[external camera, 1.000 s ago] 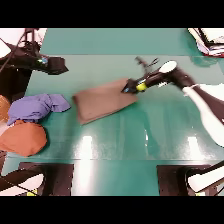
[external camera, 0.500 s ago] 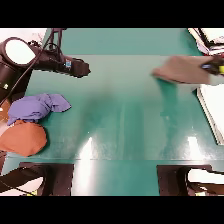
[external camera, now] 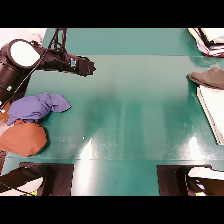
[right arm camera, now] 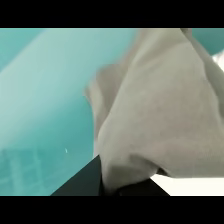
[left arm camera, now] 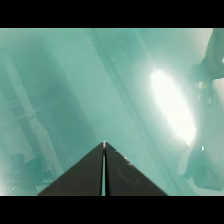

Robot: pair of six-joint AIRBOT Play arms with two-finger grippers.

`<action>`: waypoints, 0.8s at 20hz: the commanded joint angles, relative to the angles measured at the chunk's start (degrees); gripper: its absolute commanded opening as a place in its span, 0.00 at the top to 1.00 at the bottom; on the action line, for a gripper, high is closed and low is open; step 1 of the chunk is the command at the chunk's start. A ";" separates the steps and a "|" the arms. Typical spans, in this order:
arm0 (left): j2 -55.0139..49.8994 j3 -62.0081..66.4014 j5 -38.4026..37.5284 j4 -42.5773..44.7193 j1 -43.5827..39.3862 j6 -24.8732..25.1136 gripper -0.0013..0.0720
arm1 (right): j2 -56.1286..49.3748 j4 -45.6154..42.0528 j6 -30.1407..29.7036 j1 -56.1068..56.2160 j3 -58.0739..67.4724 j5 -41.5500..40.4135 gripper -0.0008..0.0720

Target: Fold the shirts.

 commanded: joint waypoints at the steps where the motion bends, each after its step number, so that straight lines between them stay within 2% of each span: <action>1: -0.02 0.00 0.22 0.02 -0.07 0.02 0.95 | 0.00 0.00 -0.39 0.79 6.88 1.05 0.96; 4: -0.02 0.00 0.26 0.02 -0.07 0.02 0.95 | 1.44 -0.59 -0.35 0.92 11.96 3.23 0.96; 8: -0.02 0.00 0.22 0.07 -0.04 0.07 0.95 | 4.50 -0.59 0.22 -2.89 11.26 7.15 0.96; 12: -0.02 0.00 0.20 0.07 -0.07 0.09 0.95 | 9.88 -1.75 0.31 -8.61 1.95 8.74 0.96; 16: -0.02 0.00 0.17 0.07 -0.07 0.13 0.95 | 16.68 -12.37 0.31 -13.70 -10.86 9.81 0.96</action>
